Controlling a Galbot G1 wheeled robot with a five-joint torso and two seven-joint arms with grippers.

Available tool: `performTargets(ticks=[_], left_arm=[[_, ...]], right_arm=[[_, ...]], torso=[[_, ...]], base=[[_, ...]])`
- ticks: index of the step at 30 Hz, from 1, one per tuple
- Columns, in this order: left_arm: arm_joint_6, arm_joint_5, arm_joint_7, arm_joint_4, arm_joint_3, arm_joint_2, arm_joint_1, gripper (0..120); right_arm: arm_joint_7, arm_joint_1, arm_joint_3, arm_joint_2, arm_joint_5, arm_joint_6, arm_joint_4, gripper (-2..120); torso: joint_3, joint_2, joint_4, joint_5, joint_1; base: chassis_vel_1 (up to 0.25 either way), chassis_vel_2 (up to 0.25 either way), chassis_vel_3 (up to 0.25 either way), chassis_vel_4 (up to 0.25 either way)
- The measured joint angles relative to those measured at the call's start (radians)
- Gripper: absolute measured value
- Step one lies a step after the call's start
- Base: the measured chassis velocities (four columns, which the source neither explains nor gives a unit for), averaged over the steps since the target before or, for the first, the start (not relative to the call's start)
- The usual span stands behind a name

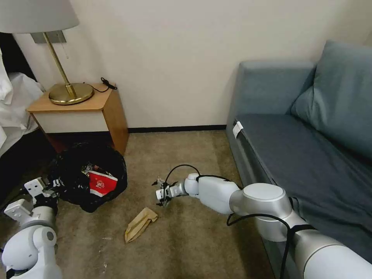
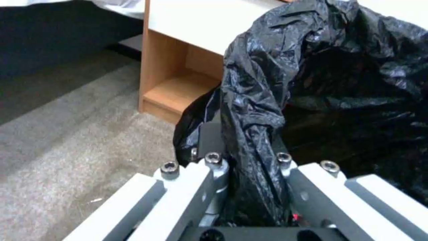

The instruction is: Pick up the trash bin, then pick up the garbage on the floor and place it into the trash bin.

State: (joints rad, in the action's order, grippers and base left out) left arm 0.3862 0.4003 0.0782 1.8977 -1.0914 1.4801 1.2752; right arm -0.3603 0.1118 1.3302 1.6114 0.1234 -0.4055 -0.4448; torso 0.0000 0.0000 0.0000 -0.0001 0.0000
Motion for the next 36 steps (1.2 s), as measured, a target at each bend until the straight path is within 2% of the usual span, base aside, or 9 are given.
performTargets(ticks=[6,15,18,20,24,27,36], left_arm=[[-0.004,-0.007,0.001,0.000,0.005,0.009,-0.001,4],[-0.005,-0.007,0.002,0.004,0.003,0.013,0.004,4],[-0.006,-0.007,0.002,0.005,0.001,0.013,0.007,4],[-0.007,-0.007,0.002,0.007,0.003,0.015,0.009,4],[-0.007,-0.009,0.002,0.011,0.004,0.017,0.009,4],[-0.006,-0.014,0.002,0.021,0.009,0.022,0.016,4],[0.004,-0.018,0.002,0.038,0.000,0.019,0.032,4]], right_arm=[[-0.013,0.009,-0.030,-0.002,-0.113,-0.037,0.029,100],[0.011,0.025,0.002,-0.002,-0.120,-0.028,0.016,100],[0.044,0.034,0.004,-0.002,-0.073,-0.026,0.007,100],[0.060,0.044,0.003,-0.002,0.008,-0.013,-0.006,100],[0.061,0.048,0.001,-0.003,0.035,-0.012,-0.009,100],[0.056,0.082,-0.025,-0.003,0.106,-0.051,-0.015,100],[-0.035,0.131,-0.115,-0.003,0.071,-0.122,-0.036,100]], torso=[[0.000,0.000,-0.0002,-0.0001,0.000],[0.000,0.000,0.0000,0.0001,0.000],[0.000,0.000,0.0000,0.0000,0.000],[0.000,0.000,0.0001,0.0001,0.000],[0.000,0.000,0.0001,0.0001,0.000],[0.000,0.000,-0.0001,0.0000,0.000],[0.000,0.000,0.0000,0.0001,0.000]], base=[[0.000,0.000,0.000,0.000],[0.000,0.000,0.000,0.000],[0.000,0.000,0.000,0.000],[0.000,0.000,0.000,0.000],[0.000,0.000,0.000,0.000],[0.000,0.000,0.000,0.000],[0.000,0.000,0.000,0.000]])
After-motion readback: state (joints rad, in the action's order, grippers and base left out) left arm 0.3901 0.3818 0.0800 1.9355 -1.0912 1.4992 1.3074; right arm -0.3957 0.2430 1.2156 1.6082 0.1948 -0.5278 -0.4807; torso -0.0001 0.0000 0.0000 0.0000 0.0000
